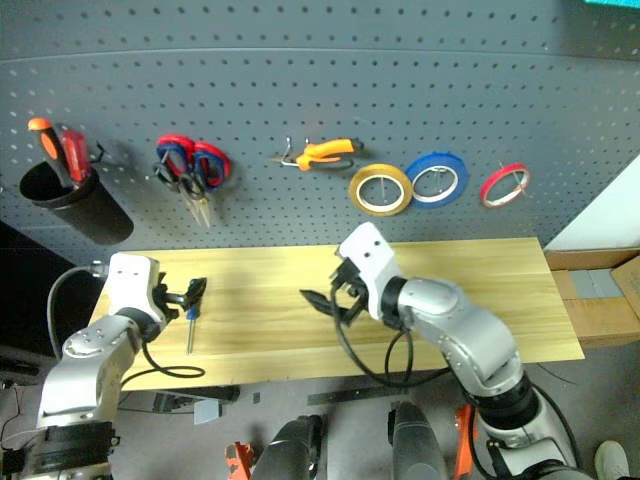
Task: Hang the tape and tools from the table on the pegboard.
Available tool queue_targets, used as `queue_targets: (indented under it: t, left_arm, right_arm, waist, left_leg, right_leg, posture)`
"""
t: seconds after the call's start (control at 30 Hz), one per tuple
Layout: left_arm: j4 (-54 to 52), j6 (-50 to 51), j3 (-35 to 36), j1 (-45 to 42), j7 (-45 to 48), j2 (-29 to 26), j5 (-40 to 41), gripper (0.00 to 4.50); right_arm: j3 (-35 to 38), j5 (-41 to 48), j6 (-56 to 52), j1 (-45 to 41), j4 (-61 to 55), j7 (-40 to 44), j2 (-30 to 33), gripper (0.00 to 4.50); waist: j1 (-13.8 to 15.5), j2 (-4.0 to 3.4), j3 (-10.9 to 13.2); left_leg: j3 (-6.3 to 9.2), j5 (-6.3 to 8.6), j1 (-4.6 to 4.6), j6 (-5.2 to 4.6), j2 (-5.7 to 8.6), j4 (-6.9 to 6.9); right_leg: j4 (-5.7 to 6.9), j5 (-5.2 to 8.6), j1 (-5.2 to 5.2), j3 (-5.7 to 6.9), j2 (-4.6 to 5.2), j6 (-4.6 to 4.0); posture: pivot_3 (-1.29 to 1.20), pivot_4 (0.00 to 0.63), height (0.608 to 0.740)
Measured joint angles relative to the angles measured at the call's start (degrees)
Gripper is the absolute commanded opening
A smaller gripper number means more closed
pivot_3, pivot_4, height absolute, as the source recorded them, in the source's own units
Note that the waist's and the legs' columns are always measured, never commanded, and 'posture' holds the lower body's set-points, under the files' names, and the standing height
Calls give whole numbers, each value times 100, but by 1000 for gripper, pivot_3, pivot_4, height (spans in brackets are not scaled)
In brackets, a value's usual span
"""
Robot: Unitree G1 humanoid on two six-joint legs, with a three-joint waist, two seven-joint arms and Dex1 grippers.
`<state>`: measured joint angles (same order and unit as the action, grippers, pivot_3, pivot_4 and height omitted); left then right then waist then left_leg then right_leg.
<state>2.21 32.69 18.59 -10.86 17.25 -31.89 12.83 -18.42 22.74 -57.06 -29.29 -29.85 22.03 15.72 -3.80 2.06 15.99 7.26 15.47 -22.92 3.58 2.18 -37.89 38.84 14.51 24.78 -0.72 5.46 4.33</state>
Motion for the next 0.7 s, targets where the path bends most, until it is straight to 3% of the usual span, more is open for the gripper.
queue_targets:
  t: [0.3,0.7]
  left_arm:
    - [1058,864,212,-689,-439,-56,26,3949]
    - [2544,696,-38,-1455,-549,83,-73,3949]
  right_arm:
    - [-378,-215,-641,-466,702,-481,-712,4500]
    - [-770,-454,-630,-750,998,-533,-1021,4500]
  waist:
    - [-8,1,118]
    - [-29,5,285]
  left_leg:
    - [2,0,0,0,0,1]
    - [-4,1,-22,1,-1,5]
  right_leg:
    - [5,0,8,-1,-3,0]
    - [8,0,45,-7,0,-1]
  posture:
    - [-44,373,740]
    - [-75,401,740]
